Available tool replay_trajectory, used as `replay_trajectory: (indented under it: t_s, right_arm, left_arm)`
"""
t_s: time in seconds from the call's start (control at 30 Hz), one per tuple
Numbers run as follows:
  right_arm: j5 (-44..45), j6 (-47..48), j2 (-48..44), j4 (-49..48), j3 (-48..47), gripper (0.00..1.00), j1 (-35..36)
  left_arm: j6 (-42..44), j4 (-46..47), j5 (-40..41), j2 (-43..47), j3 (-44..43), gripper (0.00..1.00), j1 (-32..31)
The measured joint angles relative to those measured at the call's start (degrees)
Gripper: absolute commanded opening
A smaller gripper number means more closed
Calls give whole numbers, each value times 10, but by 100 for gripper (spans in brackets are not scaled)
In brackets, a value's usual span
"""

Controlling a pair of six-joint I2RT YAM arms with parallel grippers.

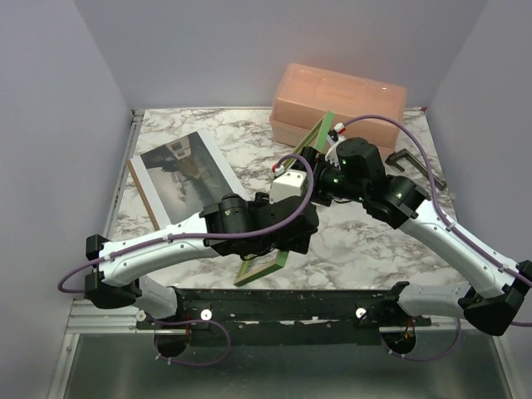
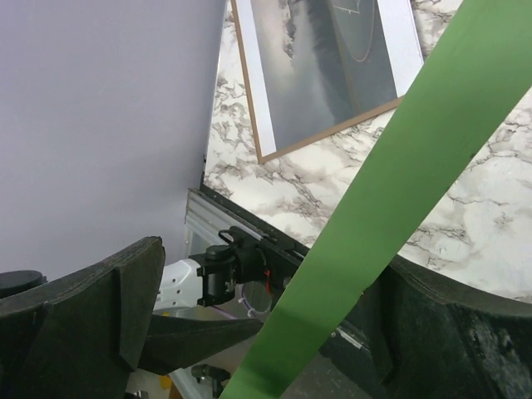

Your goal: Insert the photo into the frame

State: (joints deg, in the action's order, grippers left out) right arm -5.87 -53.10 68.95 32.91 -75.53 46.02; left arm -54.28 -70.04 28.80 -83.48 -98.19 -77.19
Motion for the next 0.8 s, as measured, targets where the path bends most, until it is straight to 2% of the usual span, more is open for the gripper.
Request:
replay_trajectory:
  t_s: [0.3, 0.4, 0.6, 0.8]
  right_arm:
    - [7, 9, 5, 21, -4, 98, 0]
    - [17, 20, 10, 41, -10, 94, 0]
    - [45, 39, 16, 78, -10, 82, 0]
    - [100, 70, 20, 134, -18, 61, 0]
  left_arm:
    - [29, 123, -66, 92, 91, 91, -1]
    - [37, 160, -87, 125, 116, 91, -1]
    - [47, 243, -131, 198, 188, 96, 7]
    - [31, 278, -145, 230, 248, 96, 28]
